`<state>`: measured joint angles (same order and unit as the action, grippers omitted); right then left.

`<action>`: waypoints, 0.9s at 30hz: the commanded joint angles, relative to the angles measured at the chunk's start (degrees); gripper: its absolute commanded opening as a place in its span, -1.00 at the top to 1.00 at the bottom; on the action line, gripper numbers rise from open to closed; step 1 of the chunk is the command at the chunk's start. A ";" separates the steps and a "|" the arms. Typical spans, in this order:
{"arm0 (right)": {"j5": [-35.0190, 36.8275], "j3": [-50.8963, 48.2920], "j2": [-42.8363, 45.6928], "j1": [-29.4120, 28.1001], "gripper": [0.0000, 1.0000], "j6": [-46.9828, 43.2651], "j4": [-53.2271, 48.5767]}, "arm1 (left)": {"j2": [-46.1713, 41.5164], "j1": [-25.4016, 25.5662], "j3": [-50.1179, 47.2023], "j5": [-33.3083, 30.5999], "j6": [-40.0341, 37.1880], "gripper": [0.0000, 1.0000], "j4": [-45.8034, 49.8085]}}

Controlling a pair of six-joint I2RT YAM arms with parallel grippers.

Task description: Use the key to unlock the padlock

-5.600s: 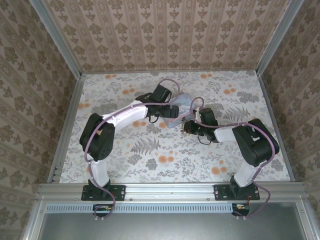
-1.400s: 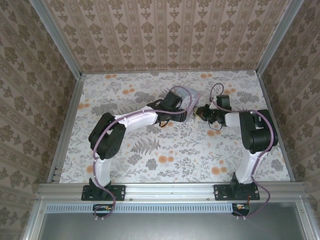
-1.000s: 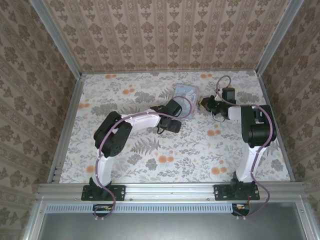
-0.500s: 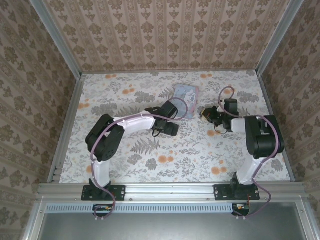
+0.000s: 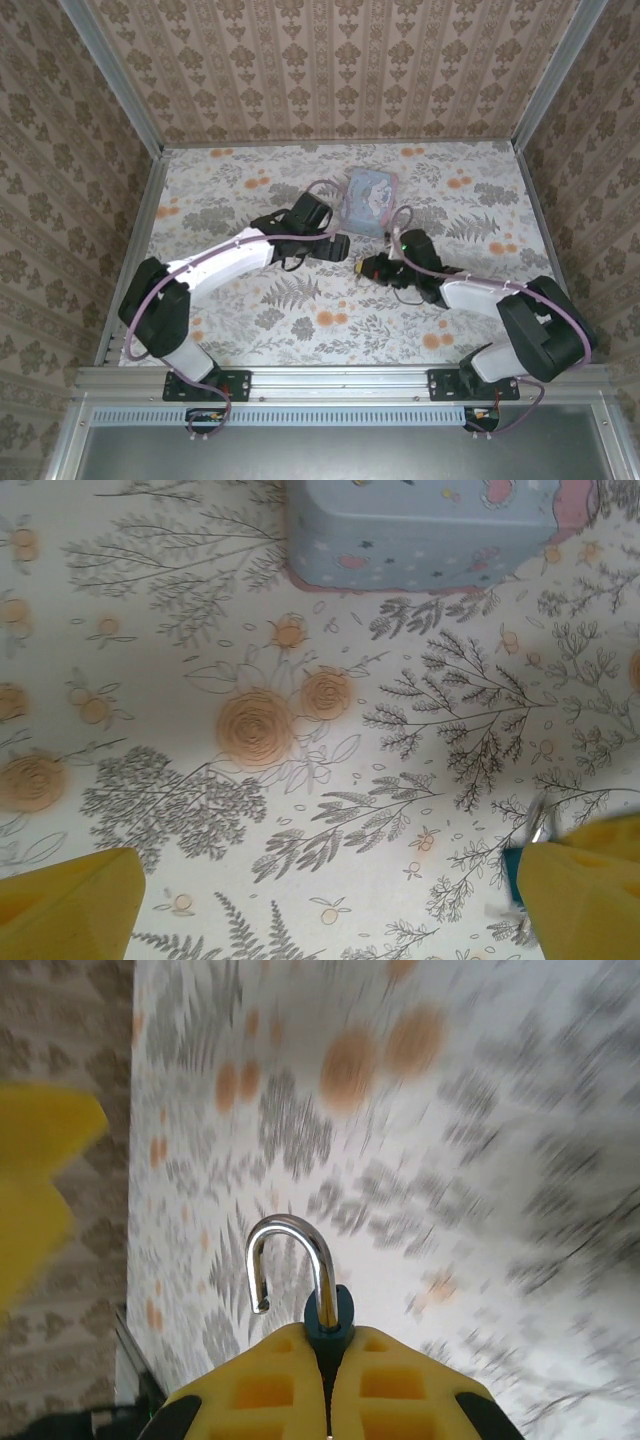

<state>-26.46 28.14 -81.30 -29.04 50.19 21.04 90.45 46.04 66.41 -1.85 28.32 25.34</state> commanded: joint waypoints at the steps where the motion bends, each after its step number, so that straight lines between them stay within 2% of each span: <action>1: 4.73 -0.72 -2.15 -5.81 1.00 3.73 2.55 | -4.15 -1.59 -2.02 -1.31 1.98 -0.96 0.77; 4: 5.23 0.80 -6.68 -10.01 1.00 5.19 5.45 | -6.83 -2.96 -3.30 -2.26 2.40 -0.99 1.43; 7: 5.23 0.96 -10.11 -10.77 0.97 6.48 8.38 | -9.52 -4.63 -4.85 -2.55 2.86 -1.00 2.12; 9: 6.12 1.12 -11.03 -10.54 0.77 6.03 7.40 | -11.09 -5.62 -5.88 -2.53 3.06 -1.00 2.42; 11: 6.42 1.00 -11.36 -9.63 0.47 5.47 6.37 | -12.73 -6.62 -6.95 -2.63 3.31 -1.00 2.98; 15: 6.33 -0.66 -8.97 -5.90 0.09 4.62 4.58 | -15.98 -8.35 -9.25 -2.66 3.85 -1.00 3.22; 18: 5.67 -1.40 -4.10 -2.22 -0.18 2.85 0.22 | -18.01 -9.74 -10.67 -2.48 4.12 -1.00 3.37; 21: 5.29 -1.21 2.66 1.43 -0.61 0.57 -5.70 | -19.60 -11.17 -11.47 -2.74 3.87 -1.00 3.81; 24: 5.27 0.79 10.17 5.35 -0.95 -3.03 -14.30 | -21.37 -12.70 -12.12 -4.44 3.54 -1.00 4.28; 27: 5.79 3.93 15.98 10.18 -0.99 -6.42 -21.71 | -23.38 -15.50 -12.59 -6.68 2.90 -1.00 4.97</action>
<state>-21.47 28.86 -69.10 -21.85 48.53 9.41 69.49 32.53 54.68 -5.39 31.31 28.16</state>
